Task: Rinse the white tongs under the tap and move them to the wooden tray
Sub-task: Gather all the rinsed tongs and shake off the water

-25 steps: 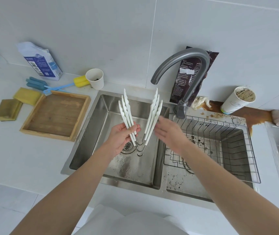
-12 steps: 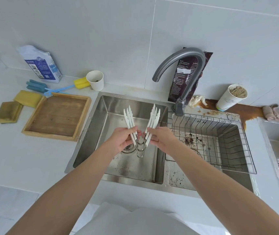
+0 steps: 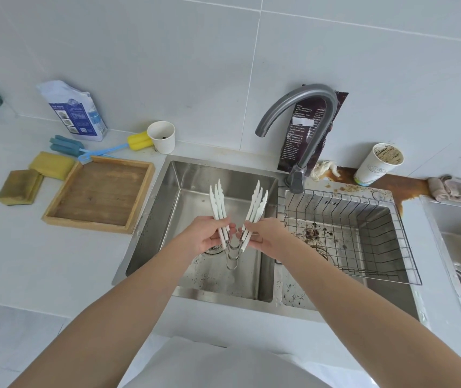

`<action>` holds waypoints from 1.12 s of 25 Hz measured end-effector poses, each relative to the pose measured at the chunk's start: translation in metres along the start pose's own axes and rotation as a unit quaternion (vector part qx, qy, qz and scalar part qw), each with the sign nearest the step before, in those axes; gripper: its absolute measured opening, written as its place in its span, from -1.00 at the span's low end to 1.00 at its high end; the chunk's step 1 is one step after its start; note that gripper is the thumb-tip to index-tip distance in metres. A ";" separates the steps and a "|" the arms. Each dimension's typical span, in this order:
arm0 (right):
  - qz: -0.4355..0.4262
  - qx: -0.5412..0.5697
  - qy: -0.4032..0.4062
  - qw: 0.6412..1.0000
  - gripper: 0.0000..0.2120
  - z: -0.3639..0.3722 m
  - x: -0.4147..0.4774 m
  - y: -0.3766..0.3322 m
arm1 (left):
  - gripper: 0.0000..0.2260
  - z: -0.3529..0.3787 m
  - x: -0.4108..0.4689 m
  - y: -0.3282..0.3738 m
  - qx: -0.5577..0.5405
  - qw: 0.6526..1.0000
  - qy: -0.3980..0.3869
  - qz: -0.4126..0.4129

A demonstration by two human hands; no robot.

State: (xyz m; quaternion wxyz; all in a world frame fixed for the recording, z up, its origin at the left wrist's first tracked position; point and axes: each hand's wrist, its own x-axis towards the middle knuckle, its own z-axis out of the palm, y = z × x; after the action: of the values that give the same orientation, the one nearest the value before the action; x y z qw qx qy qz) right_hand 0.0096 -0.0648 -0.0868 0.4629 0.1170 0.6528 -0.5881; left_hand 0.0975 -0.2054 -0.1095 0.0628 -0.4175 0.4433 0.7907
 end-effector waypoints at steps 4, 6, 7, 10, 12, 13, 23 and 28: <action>-0.066 -0.021 0.005 0.998 -0.76 0.002 -0.002 0.003 | -0.79 -0.002 -0.004 0.000 -0.013 0.999 -0.005 0.050; -0.049 -0.023 0.005 0.999 -0.74 0.003 0.000 0.001 | -0.79 -0.004 -0.005 0.003 -0.016 1.000 -0.002 0.019; -0.024 -0.016 0.007 1.000 -0.75 0.003 -0.001 -0.001 | -0.78 -0.005 -0.006 0.003 -0.010 1.000 -0.002 0.000; -0.004 -0.015 0.000 1.000 -0.76 0.003 -0.004 0.001 | -0.78 -0.006 -0.007 0.000 0.008 1.000 -0.005 0.003; -0.047 -0.020 -0.004 0.999 -0.75 0.002 -0.006 0.002 | -0.81 -0.004 -0.007 -0.001 -0.003 0.999 -0.009 0.047; -0.066 -0.026 -0.003 0.997 -0.75 0.001 -0.005 0.001 | -0.82 -0.003 -0.007 0.001 -0.007 0.998 -0.011 0.063; -0.054 -0.039 0.012 0.998 -0.78 -0.004 -0.003 -0.007 | -0.82 0.005 -0.002 0.006 0.006 0.999 -0.005 0.053; -0.015 -0.034 0.013 0.999 -0.79 -0.007 -0.001 -0.013 | -0.83 0.006 -0.001 0.010 0.013 1.000 -0.010 0.024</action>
State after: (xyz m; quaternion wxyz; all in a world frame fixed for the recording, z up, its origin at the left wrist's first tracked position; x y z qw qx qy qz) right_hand -0.0019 -0.0622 -0.0778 0.4494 0.0987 0.6797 -0.5712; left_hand 0.0902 -0.2068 -0.1008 0.0536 -0.3984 0.4626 0.7902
